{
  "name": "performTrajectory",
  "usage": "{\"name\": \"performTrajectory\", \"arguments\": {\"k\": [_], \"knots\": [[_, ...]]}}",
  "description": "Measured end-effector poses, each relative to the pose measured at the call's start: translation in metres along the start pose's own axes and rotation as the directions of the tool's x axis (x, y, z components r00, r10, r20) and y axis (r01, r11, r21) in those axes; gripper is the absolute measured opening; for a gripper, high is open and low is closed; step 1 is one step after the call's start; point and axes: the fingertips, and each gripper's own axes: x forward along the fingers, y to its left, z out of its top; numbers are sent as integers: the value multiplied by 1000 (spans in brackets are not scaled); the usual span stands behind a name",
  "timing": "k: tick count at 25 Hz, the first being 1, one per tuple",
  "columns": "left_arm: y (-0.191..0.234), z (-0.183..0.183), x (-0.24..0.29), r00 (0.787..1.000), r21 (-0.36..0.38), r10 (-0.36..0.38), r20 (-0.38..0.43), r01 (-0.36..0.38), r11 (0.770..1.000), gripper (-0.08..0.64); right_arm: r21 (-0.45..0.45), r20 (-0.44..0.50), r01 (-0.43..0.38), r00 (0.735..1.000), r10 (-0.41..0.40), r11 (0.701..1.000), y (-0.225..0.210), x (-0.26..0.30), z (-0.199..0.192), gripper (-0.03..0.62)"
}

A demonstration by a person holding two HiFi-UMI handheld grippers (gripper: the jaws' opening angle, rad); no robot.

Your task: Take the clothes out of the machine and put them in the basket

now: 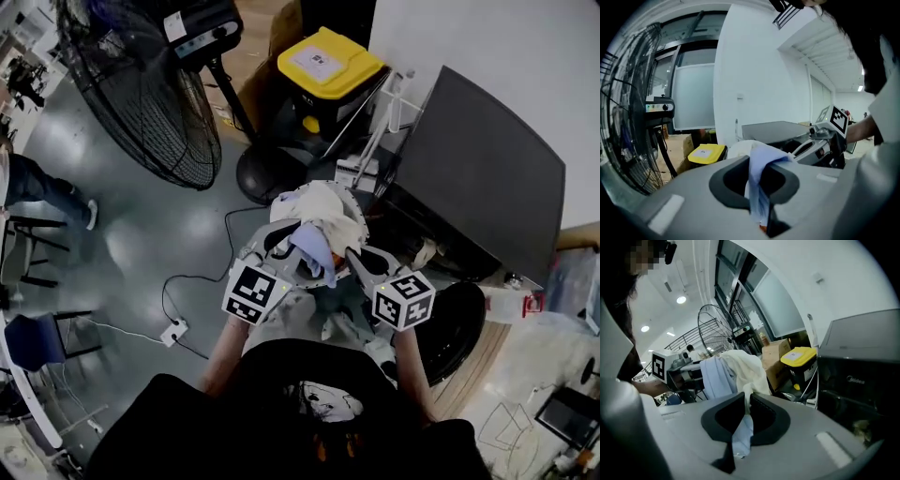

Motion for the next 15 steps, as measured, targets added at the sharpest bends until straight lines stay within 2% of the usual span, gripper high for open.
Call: {"name": "performTrajectory", "arguments": {"k": [4,7,10,15], "knots": [[30,-35,24,994,52,-59,-93,64,997,37,74,-34,66,997,-64,995,-15,47,-15,44],[45,-64,44,980,83,-108,-165,123,989,37,131,-51,128,991,-123,983,-29,72,-28,44],[58,-97,66,960,102,-155,-232,183,978,37,187,-80,190,981,-178,964,-45,95,-46,46],[68,-154,101,913,87,-226,-341,270,959,37,254,-139,285,956,-257,924,-75,122,-81,52]]}}
